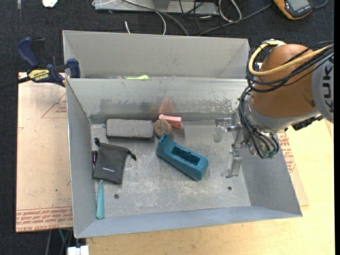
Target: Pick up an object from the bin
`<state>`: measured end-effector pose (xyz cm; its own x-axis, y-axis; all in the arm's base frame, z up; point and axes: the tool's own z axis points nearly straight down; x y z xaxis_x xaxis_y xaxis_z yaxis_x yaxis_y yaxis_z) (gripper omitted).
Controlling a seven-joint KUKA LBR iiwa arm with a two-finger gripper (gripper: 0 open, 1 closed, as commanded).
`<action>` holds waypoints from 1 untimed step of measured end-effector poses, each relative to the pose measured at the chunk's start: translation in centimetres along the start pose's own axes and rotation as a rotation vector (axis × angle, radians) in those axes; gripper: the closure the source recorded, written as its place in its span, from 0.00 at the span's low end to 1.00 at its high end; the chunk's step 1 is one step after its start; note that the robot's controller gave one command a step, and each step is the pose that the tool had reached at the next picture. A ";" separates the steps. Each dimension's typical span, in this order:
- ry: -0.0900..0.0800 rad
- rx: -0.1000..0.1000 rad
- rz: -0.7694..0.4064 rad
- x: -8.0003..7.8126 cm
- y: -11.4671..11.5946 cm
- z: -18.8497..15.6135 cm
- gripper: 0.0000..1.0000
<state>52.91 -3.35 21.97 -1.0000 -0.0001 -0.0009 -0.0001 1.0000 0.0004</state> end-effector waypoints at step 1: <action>-0.005 0.000 -0.073 -1.4 1.6 6.6 0.00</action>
Offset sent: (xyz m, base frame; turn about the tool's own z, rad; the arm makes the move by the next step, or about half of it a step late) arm 0.0183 0.0506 -0.1118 0.0784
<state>54.35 -1.71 15.33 -0.9973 -0.0727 -0.0064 -0.0727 0.9974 0.0002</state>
